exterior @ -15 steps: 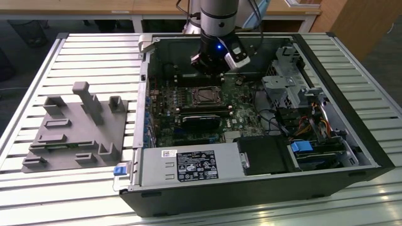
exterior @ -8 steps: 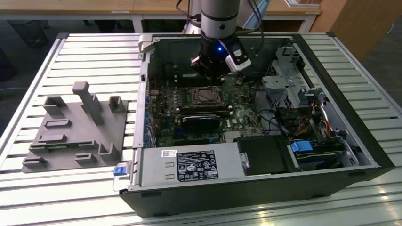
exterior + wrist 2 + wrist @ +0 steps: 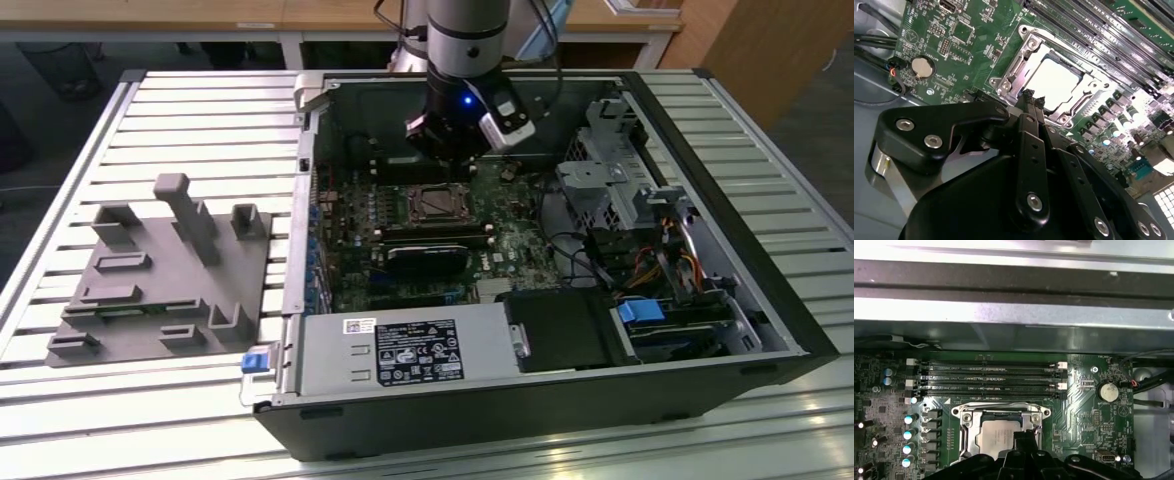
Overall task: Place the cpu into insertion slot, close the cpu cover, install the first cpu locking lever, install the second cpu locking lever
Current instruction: 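Install the second cpu locking lever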
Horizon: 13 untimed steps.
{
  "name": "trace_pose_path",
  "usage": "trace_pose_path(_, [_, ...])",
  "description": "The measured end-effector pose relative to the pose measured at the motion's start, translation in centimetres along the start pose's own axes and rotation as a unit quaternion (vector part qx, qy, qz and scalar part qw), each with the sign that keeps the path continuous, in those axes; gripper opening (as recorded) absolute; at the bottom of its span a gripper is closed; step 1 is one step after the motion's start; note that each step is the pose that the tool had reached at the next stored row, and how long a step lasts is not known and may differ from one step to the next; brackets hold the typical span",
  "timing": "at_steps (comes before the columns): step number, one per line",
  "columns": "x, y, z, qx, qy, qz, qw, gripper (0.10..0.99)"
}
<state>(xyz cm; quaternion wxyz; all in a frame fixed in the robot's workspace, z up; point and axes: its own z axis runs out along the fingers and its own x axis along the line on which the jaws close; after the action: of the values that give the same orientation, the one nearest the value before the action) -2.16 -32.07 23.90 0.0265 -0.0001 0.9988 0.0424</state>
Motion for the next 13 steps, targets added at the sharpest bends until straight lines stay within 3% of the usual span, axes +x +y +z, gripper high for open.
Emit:
trace_pose_path(6, [0.02,-0.61,-0.06,0.0001,0.0001,0.000,1.0000,0.125])
trace_pose_path(10, [0.09,-1.39,-0.13,0.0001,0.0002,0.000,1.0000,0.125])
trace_pose_path(13, [0.09,-1.86,-0.13,0.0001,0.0056,0.001,1.0000,0.125])
